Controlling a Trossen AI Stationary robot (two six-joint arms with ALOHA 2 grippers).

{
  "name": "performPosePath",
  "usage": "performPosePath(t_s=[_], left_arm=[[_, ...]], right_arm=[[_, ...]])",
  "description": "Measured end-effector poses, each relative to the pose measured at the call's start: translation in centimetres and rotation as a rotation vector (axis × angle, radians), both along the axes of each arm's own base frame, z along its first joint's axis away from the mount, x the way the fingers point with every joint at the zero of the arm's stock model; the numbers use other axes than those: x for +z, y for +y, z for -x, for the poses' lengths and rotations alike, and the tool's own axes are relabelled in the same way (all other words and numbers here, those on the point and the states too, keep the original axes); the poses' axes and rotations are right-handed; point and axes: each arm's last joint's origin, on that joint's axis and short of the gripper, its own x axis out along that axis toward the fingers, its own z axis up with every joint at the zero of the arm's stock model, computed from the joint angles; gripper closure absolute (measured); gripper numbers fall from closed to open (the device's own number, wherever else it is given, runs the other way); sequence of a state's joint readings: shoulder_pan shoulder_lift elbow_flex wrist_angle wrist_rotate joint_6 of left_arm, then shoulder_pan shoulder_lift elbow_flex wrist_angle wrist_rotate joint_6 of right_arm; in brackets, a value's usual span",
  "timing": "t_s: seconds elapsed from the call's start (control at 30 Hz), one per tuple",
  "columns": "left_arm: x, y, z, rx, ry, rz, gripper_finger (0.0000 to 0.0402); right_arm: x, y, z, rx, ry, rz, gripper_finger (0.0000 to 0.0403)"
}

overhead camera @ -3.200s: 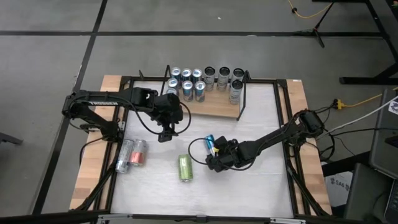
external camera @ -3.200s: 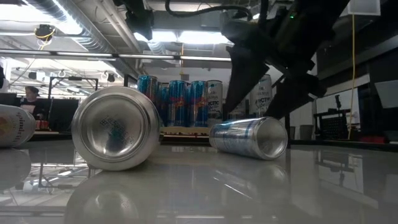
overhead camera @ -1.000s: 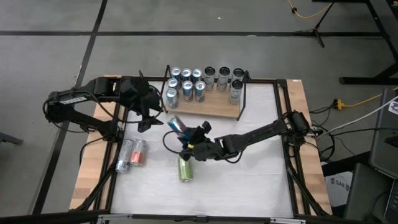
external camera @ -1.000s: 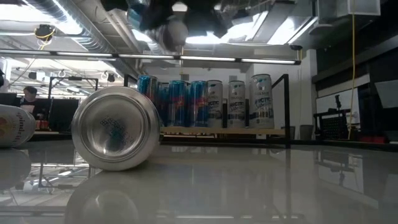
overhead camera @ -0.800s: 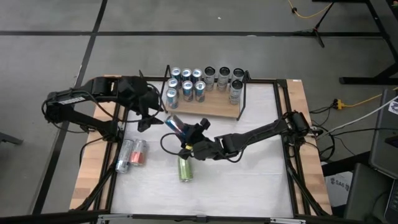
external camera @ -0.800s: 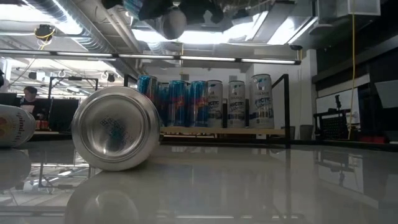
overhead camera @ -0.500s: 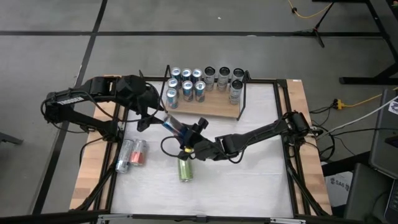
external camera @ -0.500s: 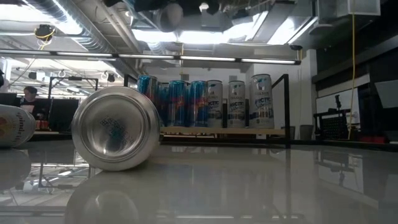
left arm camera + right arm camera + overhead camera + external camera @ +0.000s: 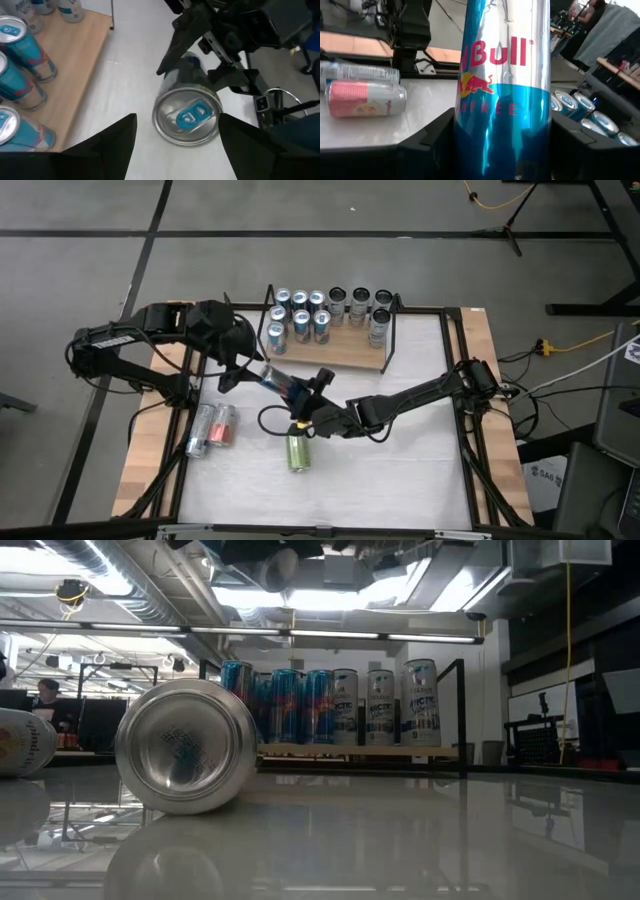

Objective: Place canned beverage on shelf
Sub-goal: Put the blue soda can on the shelf aligned with the other blue soda can

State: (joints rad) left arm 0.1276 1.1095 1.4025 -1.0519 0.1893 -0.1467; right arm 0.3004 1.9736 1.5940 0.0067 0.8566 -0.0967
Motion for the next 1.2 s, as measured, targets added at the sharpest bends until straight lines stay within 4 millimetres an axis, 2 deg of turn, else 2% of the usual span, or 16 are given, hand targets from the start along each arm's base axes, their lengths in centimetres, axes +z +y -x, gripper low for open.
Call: performPosePath(t_s=[0.5, 1.2], left_arm=[[0.46, -0.71, -0.36, -0.086, -0.067, 0.012, 0.0131], [0.49, -0.51, -0.41, 0.013, -0.063, 0.001, 0.0131]], right_arm=[[0.49, 0.08, -0.14, 0.014, -0.008, 0.060, 0.0174], [0.83, 0.04, -0.23, 0.025, -0.024, 0.071, 0.0174]])
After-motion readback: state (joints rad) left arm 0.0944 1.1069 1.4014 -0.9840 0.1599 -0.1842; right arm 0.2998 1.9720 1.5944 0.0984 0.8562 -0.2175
